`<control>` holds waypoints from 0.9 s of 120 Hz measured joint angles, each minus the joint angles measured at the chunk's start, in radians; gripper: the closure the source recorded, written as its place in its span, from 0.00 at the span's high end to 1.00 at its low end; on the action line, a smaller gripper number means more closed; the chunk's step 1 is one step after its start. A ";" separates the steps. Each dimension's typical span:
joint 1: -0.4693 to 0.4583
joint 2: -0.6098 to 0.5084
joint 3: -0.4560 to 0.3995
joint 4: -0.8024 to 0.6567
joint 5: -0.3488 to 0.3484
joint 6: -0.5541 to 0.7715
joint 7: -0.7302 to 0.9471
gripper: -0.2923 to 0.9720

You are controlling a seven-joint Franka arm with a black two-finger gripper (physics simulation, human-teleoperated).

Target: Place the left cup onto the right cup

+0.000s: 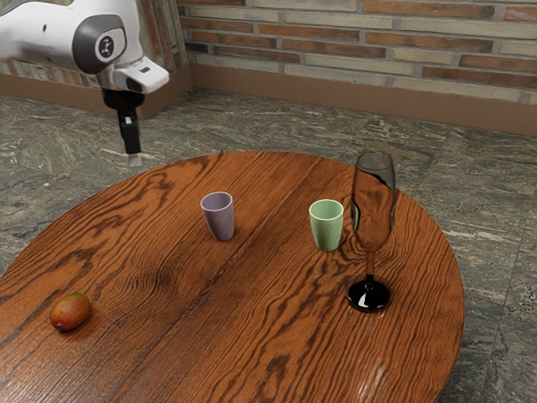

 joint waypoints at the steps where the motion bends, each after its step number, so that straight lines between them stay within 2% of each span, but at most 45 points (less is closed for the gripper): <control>1: 0.002 0.000 0.000 0.000 0.000 0.000 0.000 0.77; 15: 0.018 0.011 0.000 0.000 -0.008 0.000 0.002 0.77; 43: 0.014 0.123 0.000 0.022 0.001 0.046 0.022 0.77; 89: 0.006 0.398 0.000 0.254 0.001 0.146 0.089 0.77; 108: -0.008 0.455 0.000 0.282 -0.005 0.195 0.114 0.77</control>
